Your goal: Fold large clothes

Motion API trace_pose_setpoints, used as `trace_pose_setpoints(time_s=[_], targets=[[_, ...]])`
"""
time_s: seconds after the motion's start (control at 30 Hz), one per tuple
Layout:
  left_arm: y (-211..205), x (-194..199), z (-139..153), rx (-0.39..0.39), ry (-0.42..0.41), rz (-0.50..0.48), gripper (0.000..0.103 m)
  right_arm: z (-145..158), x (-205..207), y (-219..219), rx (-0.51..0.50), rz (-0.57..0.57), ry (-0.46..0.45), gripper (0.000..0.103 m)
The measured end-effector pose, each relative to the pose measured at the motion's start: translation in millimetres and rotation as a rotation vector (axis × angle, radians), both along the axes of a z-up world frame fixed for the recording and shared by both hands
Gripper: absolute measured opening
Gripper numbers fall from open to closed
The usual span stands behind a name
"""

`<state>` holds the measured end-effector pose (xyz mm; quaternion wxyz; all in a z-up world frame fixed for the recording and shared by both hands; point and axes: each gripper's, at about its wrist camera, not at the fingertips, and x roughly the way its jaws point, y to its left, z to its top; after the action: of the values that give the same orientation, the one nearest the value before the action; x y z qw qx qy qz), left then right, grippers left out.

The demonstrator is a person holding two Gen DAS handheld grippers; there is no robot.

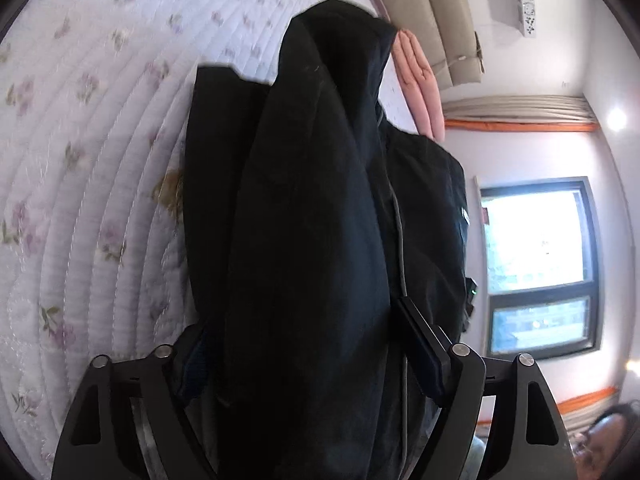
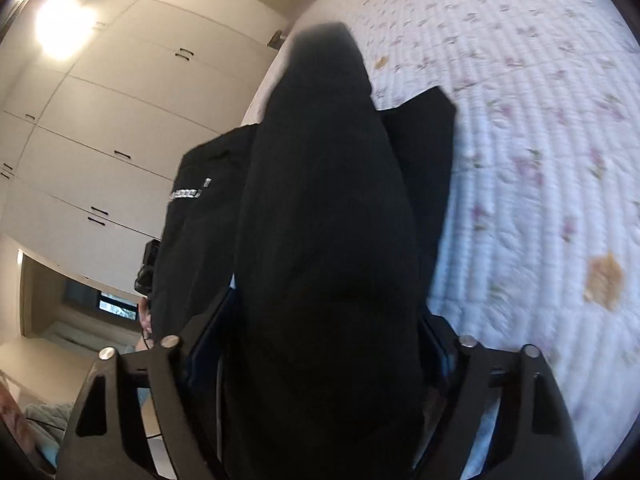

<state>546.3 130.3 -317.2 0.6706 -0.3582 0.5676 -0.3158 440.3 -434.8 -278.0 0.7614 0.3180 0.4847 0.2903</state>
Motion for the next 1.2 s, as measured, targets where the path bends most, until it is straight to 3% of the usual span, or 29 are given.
trace_pose_setpoints(time_s=[0.03, 0.1, 0.13, 0.2, 0.37, 0.53, 0.8, 0.9, 1.0, 1.2], targets=[[-2, -2, 6, 0.028, -0.028, 0.001, 0.060, 3, 0, 3, -0.015, 0.004, -0.013, 0.073], [-4, -10, 20, 0.067, -0.102, 0.012, 0.044, 11, -6, 8, -0.052, 0.001, -0.043, 0.056], [-4, -15, 27, 0.062, -0.126, 0.022, 0.036, 16, -9, 12, -0.061, -0.003, -0.062, 0.045], [-5, -25, 47, 0.043, -0.186, 0.032, 0.031, 28, -18, 15, -0.080, -0.023, -0.090, 0.039], [-10, -47, 103, 0.018, -0.330, 0.009, 0.028, 70, -42, 47, -0.182, -0.013, -0.142, 0.033], [6, -84, 171, 0.067, -0.440, -0.022, 0.028, 121, -74, 100, -0.225, 0.028, -0.200, 0.033], [125, -170, 246, 0.116, -0.506, 0.028, 0.029, 200, -139, 197, -0.201, 0.068, -0.270, 0.033], [167, -195, 253, 0.134, -0.500, 0.055, 0.029, 215, -157, 237, -0.210, 0.086, -0.279, 0.033], [196, -214, 242, 0.140, -0.478, 0.088, 0.029, 213, -160, 274, -0.195, 0.087, -0.261, 0.033], [254, -222, 170, 0.126, -0.358, 0.158, 0.030, 169, -148, 325, -0.189, 0.068, -0.160, 0.032]])
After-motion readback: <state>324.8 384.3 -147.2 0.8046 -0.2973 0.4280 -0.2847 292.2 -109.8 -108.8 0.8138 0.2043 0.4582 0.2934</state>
